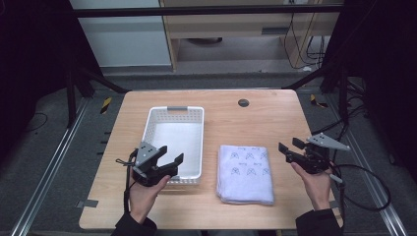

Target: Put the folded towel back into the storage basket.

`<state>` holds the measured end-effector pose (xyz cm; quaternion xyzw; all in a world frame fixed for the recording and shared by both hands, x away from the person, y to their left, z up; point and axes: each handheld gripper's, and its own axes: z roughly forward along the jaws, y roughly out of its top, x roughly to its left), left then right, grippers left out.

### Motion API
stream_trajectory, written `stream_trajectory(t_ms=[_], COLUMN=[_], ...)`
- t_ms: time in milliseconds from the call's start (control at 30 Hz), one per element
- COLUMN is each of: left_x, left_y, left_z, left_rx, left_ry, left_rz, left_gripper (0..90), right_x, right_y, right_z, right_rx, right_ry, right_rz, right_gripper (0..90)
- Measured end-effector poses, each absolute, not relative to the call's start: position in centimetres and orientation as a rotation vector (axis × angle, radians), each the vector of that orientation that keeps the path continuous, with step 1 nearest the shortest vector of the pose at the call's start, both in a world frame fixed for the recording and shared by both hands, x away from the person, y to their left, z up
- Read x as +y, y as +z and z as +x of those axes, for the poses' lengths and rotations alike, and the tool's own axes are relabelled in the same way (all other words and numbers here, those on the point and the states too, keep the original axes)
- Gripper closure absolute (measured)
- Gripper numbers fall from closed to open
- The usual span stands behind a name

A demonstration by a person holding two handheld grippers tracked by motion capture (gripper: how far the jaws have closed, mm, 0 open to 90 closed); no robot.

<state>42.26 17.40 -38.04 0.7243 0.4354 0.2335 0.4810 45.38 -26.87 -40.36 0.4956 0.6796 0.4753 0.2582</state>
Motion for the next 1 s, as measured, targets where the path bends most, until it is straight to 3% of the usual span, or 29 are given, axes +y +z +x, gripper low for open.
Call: stream_trajectory(t_ms=[1000], left_x=[10.2], left_y=[-40.1], left_z=[41.5], left_rx=[0.959], left_ry=[0.487], left_rz=[1.901], left_gripper=[38.7], right_x=[-25.7], right_y=[-41.3], right_z=[45.7], right_rx=[1.910], right_ry=[1.229], right_rz=[1.310], right_gripper=[34.9])
